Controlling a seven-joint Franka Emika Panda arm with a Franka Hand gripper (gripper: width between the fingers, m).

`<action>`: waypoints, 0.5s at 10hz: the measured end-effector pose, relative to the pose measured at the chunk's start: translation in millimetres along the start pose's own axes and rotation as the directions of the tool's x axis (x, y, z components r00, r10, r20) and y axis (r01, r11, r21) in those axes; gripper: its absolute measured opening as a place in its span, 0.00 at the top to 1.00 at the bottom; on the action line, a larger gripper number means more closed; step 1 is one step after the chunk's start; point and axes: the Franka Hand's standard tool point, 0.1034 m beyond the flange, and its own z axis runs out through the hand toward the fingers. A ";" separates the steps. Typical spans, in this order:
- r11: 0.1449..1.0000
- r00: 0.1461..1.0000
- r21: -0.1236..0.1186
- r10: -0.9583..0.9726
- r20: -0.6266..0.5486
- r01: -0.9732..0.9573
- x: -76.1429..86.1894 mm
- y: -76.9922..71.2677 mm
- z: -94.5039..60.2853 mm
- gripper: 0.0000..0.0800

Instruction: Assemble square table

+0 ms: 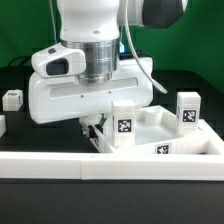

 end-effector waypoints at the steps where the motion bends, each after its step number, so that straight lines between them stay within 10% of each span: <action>1: 0.999 0.999 -0.009 -0.040 0.009 0.040 -1.5 2.2 0.0 0.93; 5: 0.908 0.911 -0.072 -0.412 0.028 0.413 2.8 11.6 -1.3 0.93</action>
Offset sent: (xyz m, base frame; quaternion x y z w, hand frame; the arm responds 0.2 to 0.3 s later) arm 0.0000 0.0000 0.0000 0.0000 0.0000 -0.1296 0.9916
